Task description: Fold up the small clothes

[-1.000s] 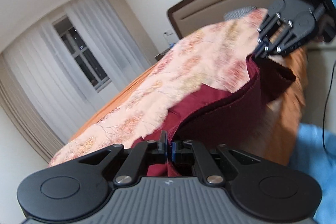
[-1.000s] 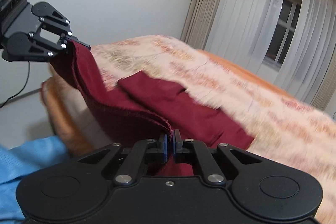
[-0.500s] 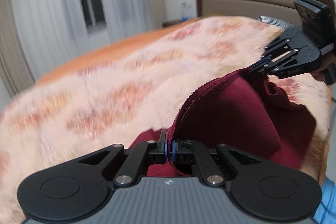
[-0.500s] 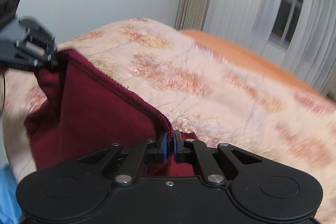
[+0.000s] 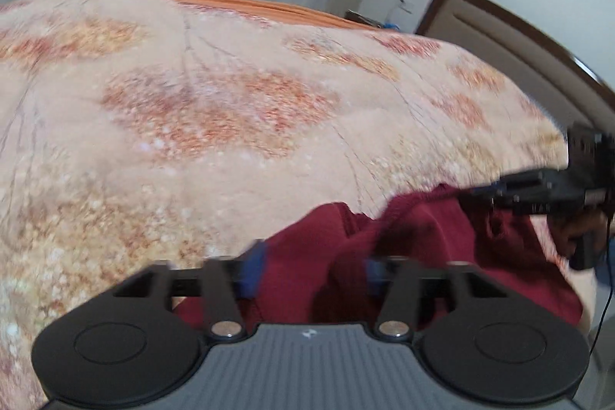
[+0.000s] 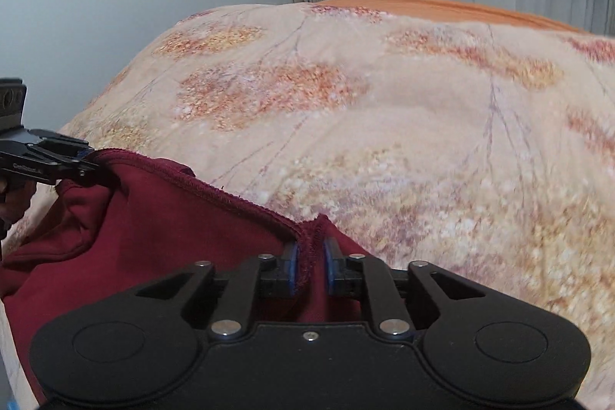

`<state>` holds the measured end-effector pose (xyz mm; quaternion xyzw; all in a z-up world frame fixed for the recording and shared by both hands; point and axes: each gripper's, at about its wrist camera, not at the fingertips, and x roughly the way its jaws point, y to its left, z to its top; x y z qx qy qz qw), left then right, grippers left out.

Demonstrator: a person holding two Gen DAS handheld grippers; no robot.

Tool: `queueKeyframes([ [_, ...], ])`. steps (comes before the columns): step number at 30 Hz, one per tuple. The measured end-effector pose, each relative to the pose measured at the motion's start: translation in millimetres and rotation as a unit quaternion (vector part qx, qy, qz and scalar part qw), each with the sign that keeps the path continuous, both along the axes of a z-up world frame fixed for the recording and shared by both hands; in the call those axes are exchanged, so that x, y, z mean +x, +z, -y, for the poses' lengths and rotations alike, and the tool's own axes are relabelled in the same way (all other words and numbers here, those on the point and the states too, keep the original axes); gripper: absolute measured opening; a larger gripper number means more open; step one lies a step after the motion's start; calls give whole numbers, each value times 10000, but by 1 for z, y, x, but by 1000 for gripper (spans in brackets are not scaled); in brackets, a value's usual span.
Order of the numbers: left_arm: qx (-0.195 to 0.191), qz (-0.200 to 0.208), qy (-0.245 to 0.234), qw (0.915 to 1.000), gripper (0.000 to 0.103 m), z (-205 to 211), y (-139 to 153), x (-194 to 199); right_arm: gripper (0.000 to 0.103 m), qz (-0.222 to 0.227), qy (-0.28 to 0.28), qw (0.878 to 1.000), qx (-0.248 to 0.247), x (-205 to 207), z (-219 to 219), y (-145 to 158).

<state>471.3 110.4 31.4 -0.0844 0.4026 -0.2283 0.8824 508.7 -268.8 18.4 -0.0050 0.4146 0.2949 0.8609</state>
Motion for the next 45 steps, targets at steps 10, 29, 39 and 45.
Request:
queueKeyframes([
  [10, -51, 306, 690, 9971, 103, -18, 26, -7, 95, 116, -1026, 9885, 1103, -6, 43, 20],
  [29, 1167, 1291, -88, 9847, 102, 70, 3, -109, 87, 1900, 690, 9768, -706, -133, 1, -6],
  [39, 1222, 1028, 841, 9836, 6, 56, -1, -94, 13, 1389, 140, 9902, -52, -114, 18, -9],
  [45, 888, 1547, 1389, 9741, 5, 36, 13, -106, 7, 1292, -866, 9853, 712, -102, 50, -1],
])
